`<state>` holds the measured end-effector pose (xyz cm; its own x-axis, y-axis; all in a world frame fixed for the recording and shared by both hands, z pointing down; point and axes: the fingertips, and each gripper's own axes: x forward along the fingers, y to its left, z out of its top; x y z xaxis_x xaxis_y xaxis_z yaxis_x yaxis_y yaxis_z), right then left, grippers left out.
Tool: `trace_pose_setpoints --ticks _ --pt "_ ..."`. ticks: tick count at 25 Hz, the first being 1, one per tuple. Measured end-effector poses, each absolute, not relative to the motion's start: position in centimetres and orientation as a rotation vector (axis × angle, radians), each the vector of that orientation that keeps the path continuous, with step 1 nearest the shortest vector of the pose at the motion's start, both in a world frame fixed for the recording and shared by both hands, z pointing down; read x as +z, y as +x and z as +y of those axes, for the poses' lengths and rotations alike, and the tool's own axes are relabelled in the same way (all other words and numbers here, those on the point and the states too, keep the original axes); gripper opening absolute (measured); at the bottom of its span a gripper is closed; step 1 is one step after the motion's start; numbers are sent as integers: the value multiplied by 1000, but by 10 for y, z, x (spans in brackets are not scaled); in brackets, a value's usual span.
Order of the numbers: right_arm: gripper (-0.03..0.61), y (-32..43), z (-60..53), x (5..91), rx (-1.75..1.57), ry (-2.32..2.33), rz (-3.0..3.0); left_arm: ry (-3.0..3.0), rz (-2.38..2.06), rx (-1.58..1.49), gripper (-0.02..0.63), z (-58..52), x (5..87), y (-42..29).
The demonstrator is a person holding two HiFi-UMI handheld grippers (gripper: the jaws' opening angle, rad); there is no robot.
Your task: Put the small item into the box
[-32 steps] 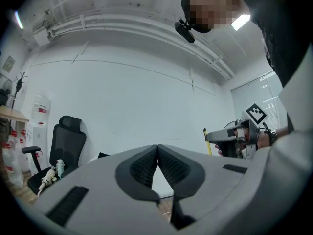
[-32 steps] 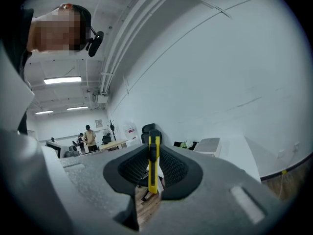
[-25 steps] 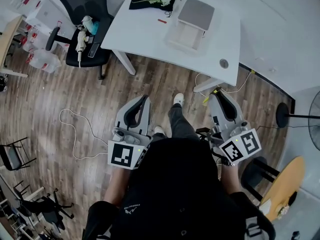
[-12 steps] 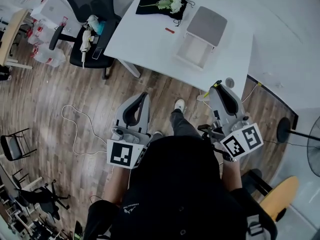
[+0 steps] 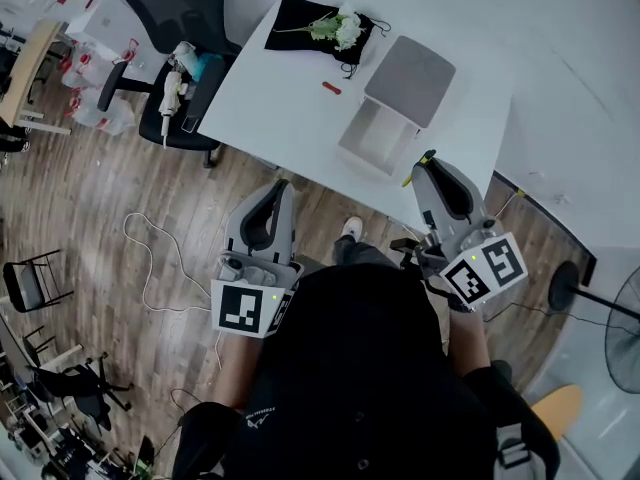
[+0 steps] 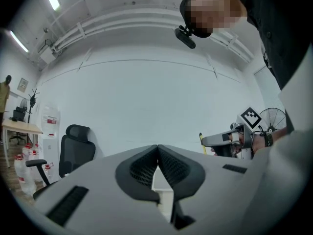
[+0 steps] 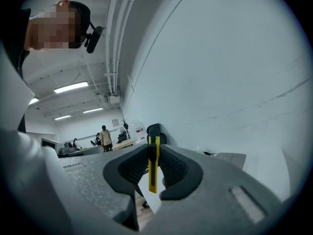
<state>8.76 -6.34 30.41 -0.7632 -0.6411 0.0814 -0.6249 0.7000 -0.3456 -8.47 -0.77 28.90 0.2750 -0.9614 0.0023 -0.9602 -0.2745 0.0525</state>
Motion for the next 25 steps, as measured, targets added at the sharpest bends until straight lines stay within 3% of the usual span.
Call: trace_pose_setpoints --ticks 12,25 --pt "71 116 -113 311 -574 -1135 2812 2522 -1775 -7 5 -66 295 -57" --pt "71 126 -144 333 -617 -1628 2624 2774 -1219 21 5 -161 319 -35"
